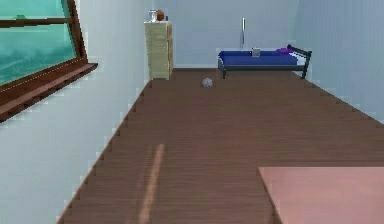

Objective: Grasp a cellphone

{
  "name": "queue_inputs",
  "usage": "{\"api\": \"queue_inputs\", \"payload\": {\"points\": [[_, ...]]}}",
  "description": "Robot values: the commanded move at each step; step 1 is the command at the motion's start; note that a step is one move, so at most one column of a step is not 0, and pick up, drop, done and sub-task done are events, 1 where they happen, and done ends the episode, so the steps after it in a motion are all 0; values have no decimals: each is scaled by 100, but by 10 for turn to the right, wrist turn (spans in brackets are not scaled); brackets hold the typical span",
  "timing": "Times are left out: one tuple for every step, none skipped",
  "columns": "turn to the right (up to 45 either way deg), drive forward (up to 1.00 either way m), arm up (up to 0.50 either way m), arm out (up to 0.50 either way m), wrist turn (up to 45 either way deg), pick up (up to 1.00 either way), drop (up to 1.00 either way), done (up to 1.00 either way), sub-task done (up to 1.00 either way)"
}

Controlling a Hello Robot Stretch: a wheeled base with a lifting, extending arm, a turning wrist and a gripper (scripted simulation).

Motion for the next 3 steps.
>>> {"api": "queue_inputs", "payload": {"points": [[0, 0, 0, 0, 360, 0, 0, 0, 0], [0, 0, -30, 0, 0, 0, 0, 0, 0], [0, 0, 0, 0, 0, 100, 0, 0, 0]]}}
